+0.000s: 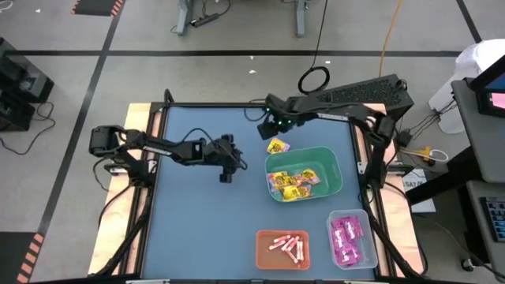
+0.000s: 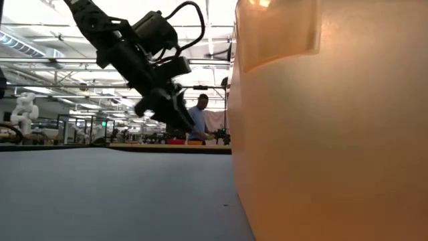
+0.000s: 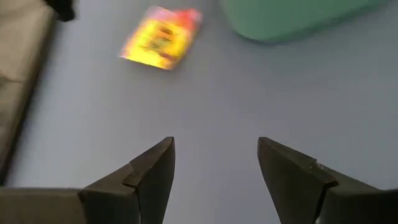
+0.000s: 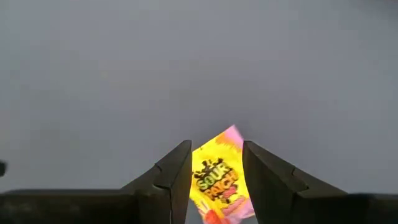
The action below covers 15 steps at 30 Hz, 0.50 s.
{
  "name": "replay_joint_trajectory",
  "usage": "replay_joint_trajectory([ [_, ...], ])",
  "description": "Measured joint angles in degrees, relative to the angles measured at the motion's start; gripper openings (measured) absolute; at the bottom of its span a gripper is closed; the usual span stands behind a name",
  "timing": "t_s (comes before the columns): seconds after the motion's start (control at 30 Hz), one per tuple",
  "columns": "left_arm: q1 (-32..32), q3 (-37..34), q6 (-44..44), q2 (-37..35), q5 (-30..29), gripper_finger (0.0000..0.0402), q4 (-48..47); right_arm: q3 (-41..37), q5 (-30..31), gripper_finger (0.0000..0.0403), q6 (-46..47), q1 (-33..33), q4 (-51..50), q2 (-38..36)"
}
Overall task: Sort candy
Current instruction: Put the yellow candy pack into the green bin
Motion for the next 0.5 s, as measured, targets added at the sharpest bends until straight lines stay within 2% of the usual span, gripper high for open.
replay_joint_trajectory([
  [0.1,1.5,-0.1,1.9,-0.4,7.0,0.0235,-1.9,0.0,-0.3,0.0132,2.8,0.8,0.0,2.2],
  [0.17,2.4,-0.5,2.6,-0.4,9.7,0.0235,-2.0,0.0,-0.3,0.0132,4.8,1.4,0.0,3.1],
  [0.5,5.0,-2.7,4.5,-0.4,10.5,0.0235,-2.2,0.0,-0.1,0.0132,6.7,1.6,-0.5,6.3],
])
